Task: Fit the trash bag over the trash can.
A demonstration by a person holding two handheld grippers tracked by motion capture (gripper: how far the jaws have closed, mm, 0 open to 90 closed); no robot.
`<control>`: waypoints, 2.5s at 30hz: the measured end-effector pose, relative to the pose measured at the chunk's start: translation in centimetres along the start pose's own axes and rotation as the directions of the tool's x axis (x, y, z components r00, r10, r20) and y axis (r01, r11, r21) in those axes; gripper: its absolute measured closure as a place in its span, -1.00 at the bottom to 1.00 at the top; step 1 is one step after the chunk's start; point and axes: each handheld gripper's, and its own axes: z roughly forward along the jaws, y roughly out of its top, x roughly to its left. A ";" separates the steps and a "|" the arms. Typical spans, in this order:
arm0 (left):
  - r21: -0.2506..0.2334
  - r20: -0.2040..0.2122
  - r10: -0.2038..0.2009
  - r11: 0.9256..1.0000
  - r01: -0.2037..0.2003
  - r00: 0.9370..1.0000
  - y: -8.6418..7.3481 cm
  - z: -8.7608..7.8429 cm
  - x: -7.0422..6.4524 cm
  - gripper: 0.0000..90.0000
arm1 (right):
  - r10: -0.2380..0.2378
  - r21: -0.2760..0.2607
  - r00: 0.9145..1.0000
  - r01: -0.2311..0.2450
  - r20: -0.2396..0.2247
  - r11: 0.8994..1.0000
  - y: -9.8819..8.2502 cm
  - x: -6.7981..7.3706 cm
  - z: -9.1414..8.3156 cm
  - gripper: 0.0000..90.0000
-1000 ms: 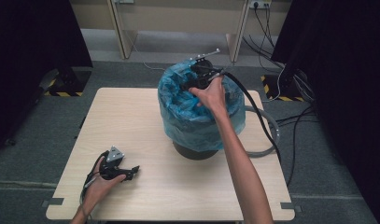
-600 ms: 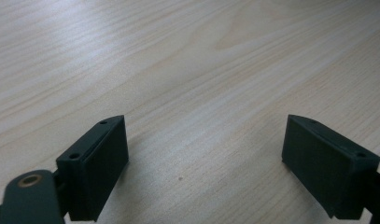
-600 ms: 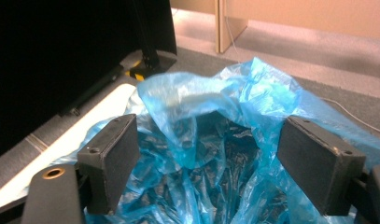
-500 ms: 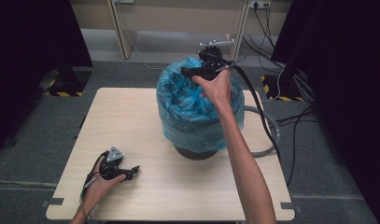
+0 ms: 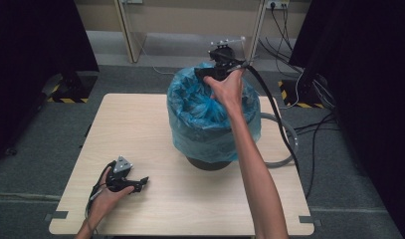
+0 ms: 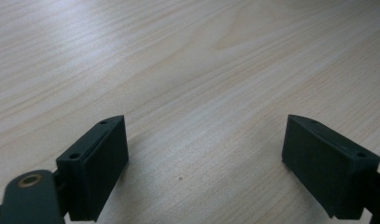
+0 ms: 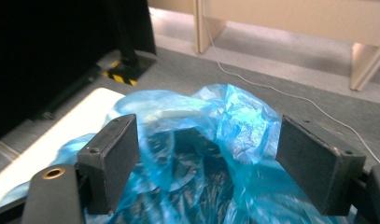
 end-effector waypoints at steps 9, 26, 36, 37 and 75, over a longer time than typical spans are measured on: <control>0.000 0.000 0.000 1.000 0.000 1.000 0.0 0.0 0.0 -0.70 | -0.033 0.128 0.998 0.025 0.057 0.991 -1.6 0.5 4.3 -0.51; 0.000 0.000 0.000 1.000 0.000 1.000 0.0 0.0 0.0 -0.70 | -0.055 0.225 0.998 0.051 0.009 0.973 -3.2 0.3 4.1 -0.51; 0.000 0.000 0.000 1.000 0.000 1.000 0.0 0.0 0.0 -0.70 | 0.024 0.054 0.998 -0.021 -0.059 0.998 -1.3 -1.6 -0.9 -0.51; 0.000 0.000 0.000 1.000 0.000 1.000 0.0 0.0 0.0 -0.70 | 0.025 0.043 0.998 -0.022 -0.057 0.999 -1.2 -1.9 -1.3 -0.52; -0.001 -0.001 -0.002 1.000 0.002 1.000 0.0 0.0 0.0 -0.70 | -0.029 0.148 0.991 0.009 0.131 0.989 -6.7 -9.2 -6.4 -0.51</control>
